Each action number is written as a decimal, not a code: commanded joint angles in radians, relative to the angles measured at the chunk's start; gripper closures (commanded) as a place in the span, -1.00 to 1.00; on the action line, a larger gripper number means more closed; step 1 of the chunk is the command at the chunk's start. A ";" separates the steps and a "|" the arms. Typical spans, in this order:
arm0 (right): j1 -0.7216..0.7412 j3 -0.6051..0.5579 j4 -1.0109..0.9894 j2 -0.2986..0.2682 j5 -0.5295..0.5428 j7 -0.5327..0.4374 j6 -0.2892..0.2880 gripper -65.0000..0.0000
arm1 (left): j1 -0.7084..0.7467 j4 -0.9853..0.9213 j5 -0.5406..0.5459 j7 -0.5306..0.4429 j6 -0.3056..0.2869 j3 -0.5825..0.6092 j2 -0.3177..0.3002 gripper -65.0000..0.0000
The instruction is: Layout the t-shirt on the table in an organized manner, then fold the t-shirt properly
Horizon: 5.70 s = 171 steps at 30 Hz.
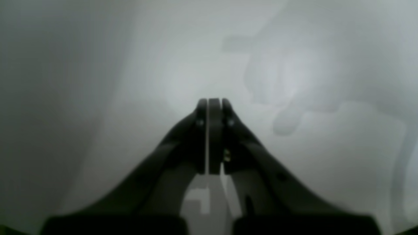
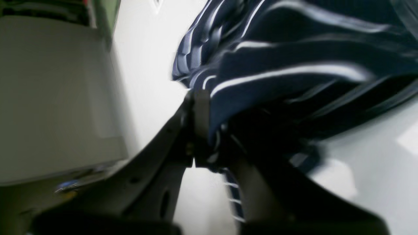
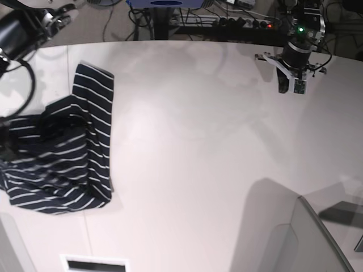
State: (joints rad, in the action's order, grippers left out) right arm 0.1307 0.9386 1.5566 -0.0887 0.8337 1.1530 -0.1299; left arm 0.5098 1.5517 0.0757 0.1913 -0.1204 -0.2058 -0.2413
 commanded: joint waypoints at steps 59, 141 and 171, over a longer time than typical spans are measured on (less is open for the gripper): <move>-0.013 0.006 -0.732 -0.164 0.052 -0.562 -0.001 -0.52 | -0.035 -0.063 0.000 -0.019 0.005 -0.008 -0.031 1.00; -0.033 -0.071 -0.425 -0.211 -0.347 -0.496 -0.003 -0.26 | -0.475 -0.219 0.550 -0.384 0.047 1.055 -0.254 1.00; -0.067 -0.732 -0.519 0.036 -0.348 -0.603 -0.109 0.94 | -0.153 0.046 0.350 -0.379 0.047 0.705 -0.370 1.00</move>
State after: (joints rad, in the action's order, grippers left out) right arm 0.0650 0.2039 1.0382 -0.0448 0.4976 0.5140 -0.2478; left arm 0.3511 1.5818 0.4225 -0.1642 -0.0761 0.5064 -0.5941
